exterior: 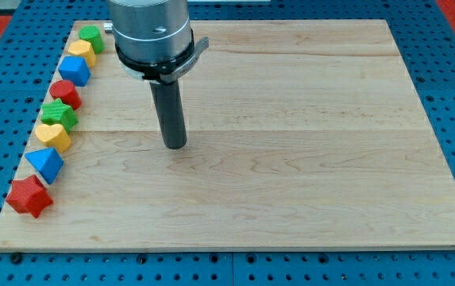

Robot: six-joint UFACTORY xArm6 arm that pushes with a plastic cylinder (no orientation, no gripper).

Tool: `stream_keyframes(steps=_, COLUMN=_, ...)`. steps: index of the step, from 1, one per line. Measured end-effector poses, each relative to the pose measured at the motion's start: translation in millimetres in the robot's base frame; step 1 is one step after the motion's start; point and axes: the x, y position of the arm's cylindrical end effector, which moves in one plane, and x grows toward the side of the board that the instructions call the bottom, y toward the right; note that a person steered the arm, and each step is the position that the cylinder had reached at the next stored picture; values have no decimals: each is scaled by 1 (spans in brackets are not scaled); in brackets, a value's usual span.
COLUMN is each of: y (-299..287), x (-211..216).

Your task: Slide the red star towards the top right

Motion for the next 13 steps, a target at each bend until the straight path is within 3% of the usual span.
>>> stream_keyframes(steps=2, y=0, x=0)
stream_keyframes(steps=3, y=15, x=32)
stream_keyframes(steps=4, y=37, x=151)
stream_keyframes(steps=7, y=5, x=151)
stream_keyframes(steps=8, y=-39, x=151)
stream_keyframes(steps=9, y=-150, x=151)
stream_keyframes(steps=10, y=-219, x=127)
stream_keyframes(steps=13, y=-224, x=116)
